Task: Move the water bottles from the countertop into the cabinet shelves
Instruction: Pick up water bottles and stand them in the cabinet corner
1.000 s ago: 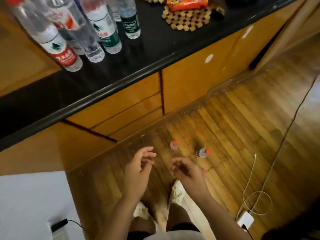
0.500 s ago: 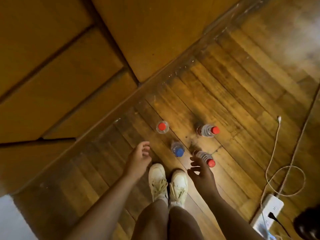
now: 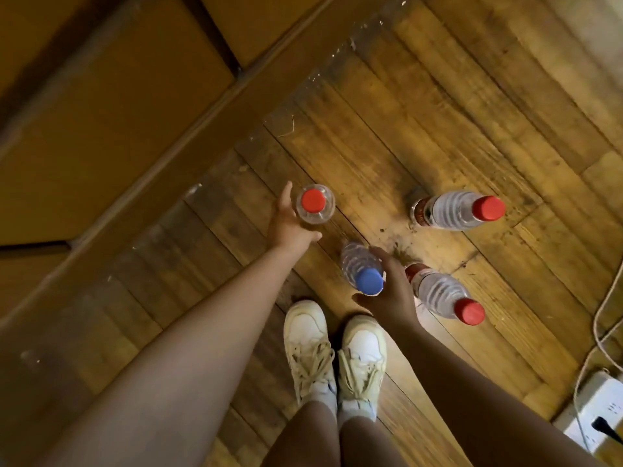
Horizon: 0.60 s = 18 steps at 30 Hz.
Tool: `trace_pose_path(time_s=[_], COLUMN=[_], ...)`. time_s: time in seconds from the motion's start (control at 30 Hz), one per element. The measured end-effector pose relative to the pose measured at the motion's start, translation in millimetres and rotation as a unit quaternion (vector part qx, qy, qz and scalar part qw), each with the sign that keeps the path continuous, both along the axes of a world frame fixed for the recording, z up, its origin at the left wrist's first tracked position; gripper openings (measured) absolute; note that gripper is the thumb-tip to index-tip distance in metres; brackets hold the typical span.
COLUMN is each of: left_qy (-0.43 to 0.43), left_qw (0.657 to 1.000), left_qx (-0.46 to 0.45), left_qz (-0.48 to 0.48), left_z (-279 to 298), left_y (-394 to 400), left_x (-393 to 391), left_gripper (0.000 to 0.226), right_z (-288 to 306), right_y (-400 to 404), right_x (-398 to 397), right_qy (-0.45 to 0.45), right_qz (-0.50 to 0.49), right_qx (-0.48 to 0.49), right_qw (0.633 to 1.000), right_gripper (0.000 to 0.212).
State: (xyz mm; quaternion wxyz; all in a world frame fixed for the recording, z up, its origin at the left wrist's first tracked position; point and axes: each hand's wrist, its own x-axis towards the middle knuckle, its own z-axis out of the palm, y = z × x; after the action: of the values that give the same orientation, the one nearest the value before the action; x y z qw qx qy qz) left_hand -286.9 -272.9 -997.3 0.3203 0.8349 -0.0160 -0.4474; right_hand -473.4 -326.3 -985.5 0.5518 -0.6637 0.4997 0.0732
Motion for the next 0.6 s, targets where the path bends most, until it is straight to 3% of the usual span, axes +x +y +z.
trace_pose_path(time_s=[0.17, 0.27, 0.37, 0.53, 0.6], left_qy=[0.017, 0.011, 0.019, 0.06, 0.051], left_qw=[0.997, 0.995, 0.994, 0.99, 0.99], left_qx=[-0.08, -0.102, -0.103, -0.113, -0.116], left_qz=[0.014, 0.015, 0.029, 0.064, 0.062], left_z=[-27.0, -38.5, -42.6, -32.8, -25.5], left_y=[-2.4, -3.0, -1.6, 4.3, 10.0], left_x=[1.2, 2.5, 3.5, 2.3, 1.8], left_gripper=[0.102, 0.086, 0.072, 0.074, 0.07], right_z=[-26.1, -36.4, -40.0, -39.1, -31.6], right_y=[-2.2, -4.9, -4.2, -4.9, -8.9], right_x=[-0.7, -1.1, 0.1, -0.9, -2.8], right_qy=[-0.079, -0.099, -0.134, -0.092, -0.123], right_qz=[-0.03, -0.017, -0.029, -0.05, -0.069], right_qx=[0.04, 0.051, 0.033, 0.046, 0.081], right_qw=[0.996, 0.994, 0.99, 0.993, 0.987], right_gripper=[0.083, 0.081, 0.073, 0.059, 0.044])
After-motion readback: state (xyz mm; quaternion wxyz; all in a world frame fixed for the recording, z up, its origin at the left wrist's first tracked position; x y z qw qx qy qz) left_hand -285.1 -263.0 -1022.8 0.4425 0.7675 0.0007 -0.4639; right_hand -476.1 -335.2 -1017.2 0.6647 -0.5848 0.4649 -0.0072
